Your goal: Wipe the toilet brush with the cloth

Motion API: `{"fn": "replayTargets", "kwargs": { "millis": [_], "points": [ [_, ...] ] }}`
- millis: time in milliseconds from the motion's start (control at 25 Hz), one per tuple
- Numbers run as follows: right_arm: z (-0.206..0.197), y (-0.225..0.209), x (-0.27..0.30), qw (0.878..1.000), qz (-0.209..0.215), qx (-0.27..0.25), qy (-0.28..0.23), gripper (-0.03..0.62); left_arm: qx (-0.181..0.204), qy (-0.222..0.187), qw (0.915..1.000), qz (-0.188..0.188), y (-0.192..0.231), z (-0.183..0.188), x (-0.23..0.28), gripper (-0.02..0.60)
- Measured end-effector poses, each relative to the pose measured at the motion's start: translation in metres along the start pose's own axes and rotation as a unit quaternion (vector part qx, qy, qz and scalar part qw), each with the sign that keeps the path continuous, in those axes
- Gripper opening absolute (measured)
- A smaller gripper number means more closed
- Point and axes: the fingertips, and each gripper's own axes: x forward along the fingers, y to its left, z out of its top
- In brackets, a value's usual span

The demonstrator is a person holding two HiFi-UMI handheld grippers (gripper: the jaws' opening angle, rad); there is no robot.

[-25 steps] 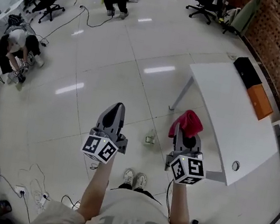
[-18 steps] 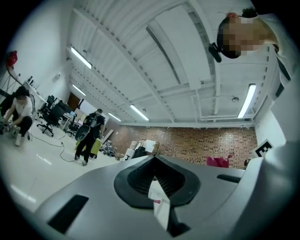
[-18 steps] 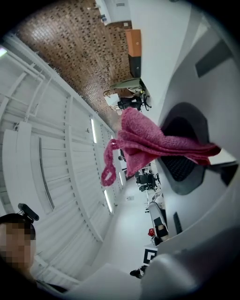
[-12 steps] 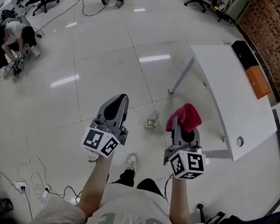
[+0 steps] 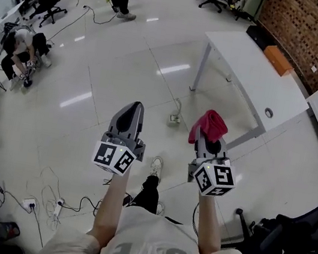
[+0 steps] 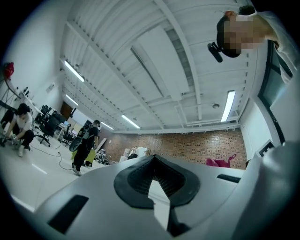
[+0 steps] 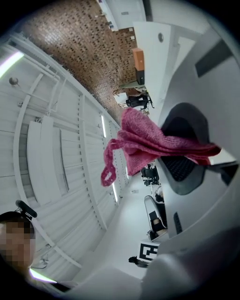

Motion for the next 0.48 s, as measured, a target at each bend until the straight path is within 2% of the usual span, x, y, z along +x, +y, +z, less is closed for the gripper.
{"fn": "replayTargets", "kwargs": {
  "millis": [200, 320, 480],
  "points": [
    [0.0, 0.03, -0.074, 1.0, -0.004, 0.03, -0.003, 0.031, -0.004, 0.017, 0.9998, -0.003, -0.038, 0.011, -0.066, 0.003],
    [-0.002, 0.045, -0.092, 0.999, -0.011, 0.044, -0.01, 0.032, -0.002, 0.018, 0.9998, -0.012, -0.045, 0.02, -0.089, 0.003],
    [-0.006, 0.061, -0.096, 0.999, -0.02, 0.032, -0.003, 0.031, -0.002, 0.014, 0.9989, -0.046, -0.054, 0.033, -0.1, 0.003]
  ]
}}
